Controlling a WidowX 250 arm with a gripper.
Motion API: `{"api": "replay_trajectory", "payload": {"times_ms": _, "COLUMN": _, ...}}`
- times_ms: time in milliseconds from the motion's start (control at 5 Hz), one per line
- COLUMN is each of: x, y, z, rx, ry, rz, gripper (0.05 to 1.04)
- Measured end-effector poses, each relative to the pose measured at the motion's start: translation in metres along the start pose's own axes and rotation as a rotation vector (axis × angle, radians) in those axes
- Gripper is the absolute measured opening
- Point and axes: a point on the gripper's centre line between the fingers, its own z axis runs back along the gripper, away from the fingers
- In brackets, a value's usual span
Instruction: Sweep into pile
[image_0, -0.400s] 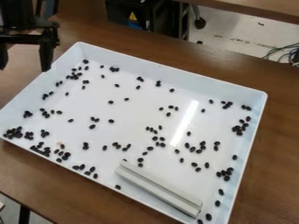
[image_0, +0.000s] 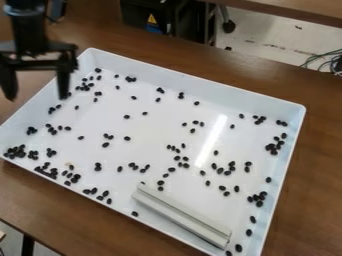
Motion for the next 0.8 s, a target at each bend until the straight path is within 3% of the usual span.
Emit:
{"api": "replay_trajectory", "payload": {"times_ms": 400, "x": -0.070, "y": -0.057, "z": -0.003, "rx": -0.105, "ry": -0.045, "rz": 0.175, "gripper": 0.999}}
{"api": "replay_trajectory", "payload": {"times_ms": 800, "x": -0.115, "y": -0.100, "z": -0.028, "rx": -0.226, "ry": -0.139, "rz": 0.262, "gripper": 0.999}}
